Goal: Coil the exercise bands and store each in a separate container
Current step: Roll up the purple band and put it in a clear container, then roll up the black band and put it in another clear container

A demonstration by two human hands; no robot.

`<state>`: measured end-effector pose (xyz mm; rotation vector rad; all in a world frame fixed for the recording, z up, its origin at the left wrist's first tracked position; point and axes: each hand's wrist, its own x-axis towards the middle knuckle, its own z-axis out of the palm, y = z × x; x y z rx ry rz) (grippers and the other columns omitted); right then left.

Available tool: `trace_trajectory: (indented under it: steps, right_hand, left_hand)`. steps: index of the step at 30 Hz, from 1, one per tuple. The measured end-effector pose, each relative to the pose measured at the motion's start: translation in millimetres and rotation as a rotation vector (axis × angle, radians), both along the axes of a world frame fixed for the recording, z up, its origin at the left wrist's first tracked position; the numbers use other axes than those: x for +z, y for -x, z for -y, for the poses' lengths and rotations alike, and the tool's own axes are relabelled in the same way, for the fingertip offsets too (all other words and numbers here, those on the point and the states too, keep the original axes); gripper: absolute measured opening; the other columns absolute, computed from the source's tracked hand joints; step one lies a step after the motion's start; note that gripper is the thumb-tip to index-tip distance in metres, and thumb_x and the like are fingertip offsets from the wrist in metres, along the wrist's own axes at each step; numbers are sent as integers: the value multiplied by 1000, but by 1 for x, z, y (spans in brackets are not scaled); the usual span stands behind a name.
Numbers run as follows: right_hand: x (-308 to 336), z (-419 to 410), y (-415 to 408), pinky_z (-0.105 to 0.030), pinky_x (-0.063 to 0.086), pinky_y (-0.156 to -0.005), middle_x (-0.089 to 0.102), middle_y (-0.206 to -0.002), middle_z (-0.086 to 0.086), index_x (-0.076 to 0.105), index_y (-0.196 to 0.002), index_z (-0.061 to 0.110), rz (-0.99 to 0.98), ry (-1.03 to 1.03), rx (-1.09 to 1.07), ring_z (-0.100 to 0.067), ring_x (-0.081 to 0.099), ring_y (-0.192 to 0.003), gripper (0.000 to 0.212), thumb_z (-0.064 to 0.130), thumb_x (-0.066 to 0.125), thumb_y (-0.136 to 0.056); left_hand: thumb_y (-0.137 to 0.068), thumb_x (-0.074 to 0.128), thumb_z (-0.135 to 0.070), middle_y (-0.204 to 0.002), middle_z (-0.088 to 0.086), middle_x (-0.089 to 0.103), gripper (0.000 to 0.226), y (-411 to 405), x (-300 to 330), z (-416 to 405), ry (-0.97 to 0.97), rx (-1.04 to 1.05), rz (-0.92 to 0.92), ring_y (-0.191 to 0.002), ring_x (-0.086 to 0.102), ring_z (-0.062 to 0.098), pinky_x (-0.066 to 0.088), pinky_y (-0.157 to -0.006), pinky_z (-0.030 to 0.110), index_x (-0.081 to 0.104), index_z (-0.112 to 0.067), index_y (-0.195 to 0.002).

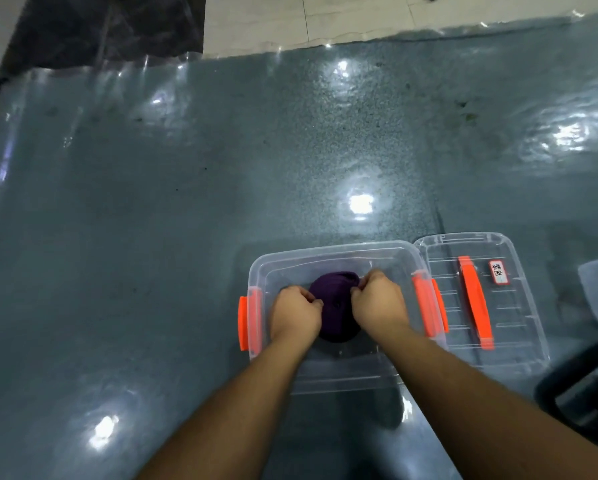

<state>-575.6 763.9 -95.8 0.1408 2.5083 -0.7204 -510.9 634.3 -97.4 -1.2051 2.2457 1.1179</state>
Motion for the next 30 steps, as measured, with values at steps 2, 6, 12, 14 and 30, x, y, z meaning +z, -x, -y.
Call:
trace_trajectory:
  steps: [2, 6, 12, 14, 30]
  right_hand:
    - [2, 1, -2, -39, 52, -91, 73, -113, -23, 63, -111, 3, 29, -20, 13, -40, 67, -113, 19, 18, 59, -99]
    - [14, -3, -3, -37, 51, -99, 73, -120, -21, 68, -117, 2, 85, -10, 49, -39, 65, -120, 25, 17, 57, -100]
    - [47, -25, -22, -43, 58, -90, 78, -106, -18, 73, -111, 13, 55, 129, 79, -31, 69, -87, 25, 10, 54, -94]
    - [61, -32, -31, -40, 57, -88, 78, -103, -14, 74, -110, 14, 2, 144, 89, -29, 68, -85, 23, 12, 56, -95]
    - [122, -196, -112, -42, 53, -87, 73, -107, -5, 70, -112, 17, -407, 57, 20, -32, 66, -103, 26, 15, 59, -89]
  left_hand:
    - [-94, 63, -16, -95, 5, 76, 15, 1, 8, 0, 20, -56, 35, -92, 71, 28, 49, -73, 30, 77, -13, -94]
    - [-95, 53, -11, -110, 11, 76, 26, -2, 22, 2, -63, -118, 93, -100, 71, 33, 57, -83, 37, 77, -9, -105]
    - [-92, 55, -12, -137, 12, 63, 48, -18, 46, -6, -155, -207, 62, -112, 67, 31, 57, -88, 36, 59, -12, -140]
    - [-92, 57, -17, -138, 10, 63, 50, -24, 55, -8, -99, -246, 33, -113, 66, 30, 50, -82, 30, 58, -15, -142]
    - [-93, 54, -26, -137, 2, 57, 37, -64, 128, -143, 322, -614, -273, -121, 60, 28, 52, -97, 37, 65, -26, -129]
